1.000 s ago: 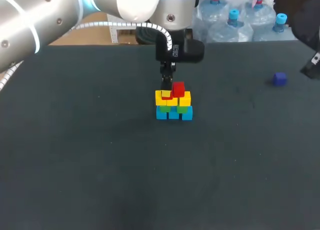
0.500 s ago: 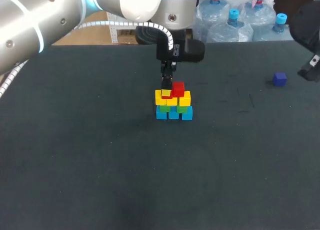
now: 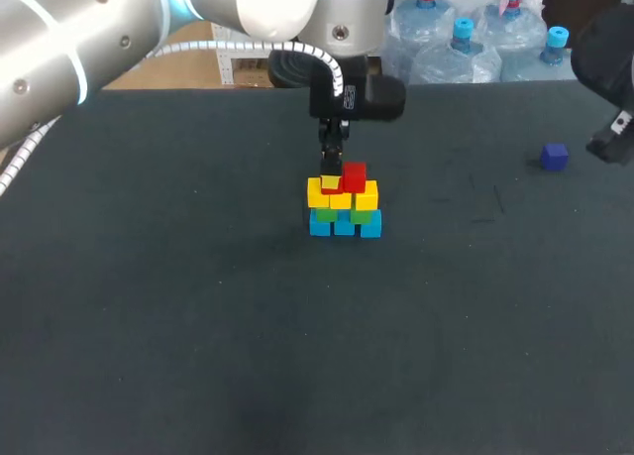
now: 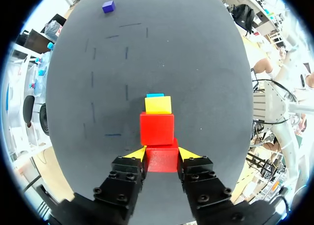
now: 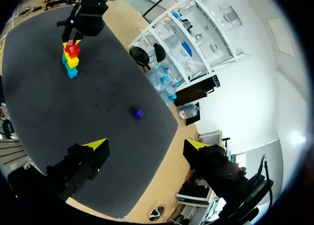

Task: Place the blue cubes, place green cubes on the blue cubes, place the yellow cubes on the green cubes, then place the red cubes on the yellow cubes, and place purple cube on the red cubes.

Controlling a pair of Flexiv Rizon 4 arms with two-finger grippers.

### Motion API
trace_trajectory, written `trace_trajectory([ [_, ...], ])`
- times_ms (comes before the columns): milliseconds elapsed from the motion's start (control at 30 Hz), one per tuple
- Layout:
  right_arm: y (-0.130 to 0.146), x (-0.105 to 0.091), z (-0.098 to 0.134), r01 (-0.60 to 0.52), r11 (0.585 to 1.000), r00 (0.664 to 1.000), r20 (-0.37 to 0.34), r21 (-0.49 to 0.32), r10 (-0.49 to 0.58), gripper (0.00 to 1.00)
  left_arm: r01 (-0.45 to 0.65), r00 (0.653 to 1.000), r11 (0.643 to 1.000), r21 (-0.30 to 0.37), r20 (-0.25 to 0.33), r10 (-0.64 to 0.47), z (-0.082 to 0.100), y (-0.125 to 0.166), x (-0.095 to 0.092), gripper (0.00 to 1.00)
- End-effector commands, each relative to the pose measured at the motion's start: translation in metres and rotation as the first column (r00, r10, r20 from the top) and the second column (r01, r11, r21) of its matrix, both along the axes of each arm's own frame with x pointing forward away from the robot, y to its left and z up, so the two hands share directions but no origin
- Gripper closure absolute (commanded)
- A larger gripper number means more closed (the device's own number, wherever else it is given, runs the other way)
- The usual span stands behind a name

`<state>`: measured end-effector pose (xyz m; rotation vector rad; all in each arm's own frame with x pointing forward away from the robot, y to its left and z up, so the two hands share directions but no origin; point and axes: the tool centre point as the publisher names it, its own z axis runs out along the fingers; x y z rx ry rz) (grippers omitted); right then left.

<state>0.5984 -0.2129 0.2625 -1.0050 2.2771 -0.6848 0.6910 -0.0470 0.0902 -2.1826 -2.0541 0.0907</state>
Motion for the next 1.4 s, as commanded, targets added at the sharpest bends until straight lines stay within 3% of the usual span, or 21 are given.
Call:
trace_trajectory([
  [33, -0.0010, 0.0007, -0.0015, -0.003, 1.000, 1.000, 0.001, 0.003, 0.003, 0.00, 0.003, 1.000, 1.000, 0.000, -0.004, -0.003, 0.0032, 0.0006, -0.0001, 1.00],
  [1133, 0.0001, 0.0006, -0.0055, -0.013, 1.000, 1.000, -0.001, 0.024, 0.013, 0.00, 0.008, 1.000, 1.000, 0.012, -0.011, -0.008, -0.0015, 0.0011, 0.0006, 1.00],
  [1167, 0.0001, 0.0009, -0.0053, -0.014, 1.000, 1.000, -0.001, 0.025, 0.014, 0.00, 0.008, 1.000, 1.000, 0.011, -0.013, -0.008, -0.0015, 0.0011, 0.0006, 0.94],
  [1233, 0.0005, 0.0016, -0.0049, -0.015, 1.000, 1.000, -0.001, 0.025, 0.015, 0.00, 0.010, 1.000, 1.000, 0.010, -0.018, -0.010, -0.0016, 0.0012, 0.0006, 0.63],
  [1267, 0.0007, 0.0019, -0.0047, -0.016, 1.000, 1.000, 0.000, 0.025, 0.016, 0.00, 0.011, 1.000, 1.000, 0.007, -0.023, -0.011, -0.0017, 0.0012, 0.0006, 0.58],
  [1300, 0.0008, 0.0021, -0.0047, -0.017, 1.000, 1.000, 0.000, 0.026, 0.017, 0.00, 0.011, 1.000, 1.000, 0.007, -0.023, -0.011, -0.0017, 0.0012, 0.0006, 0.04],
  [1400, 0.0014, 0.0027, -0.0047, -0.019, 0.999, 1.000, -0.001, 0.026, 0.019, 0.00, 0.011, 1.000, 1.000, 0.007, -0.023, -0.011, -0.0017, 0.0012, 0.0006, 0.00],
])
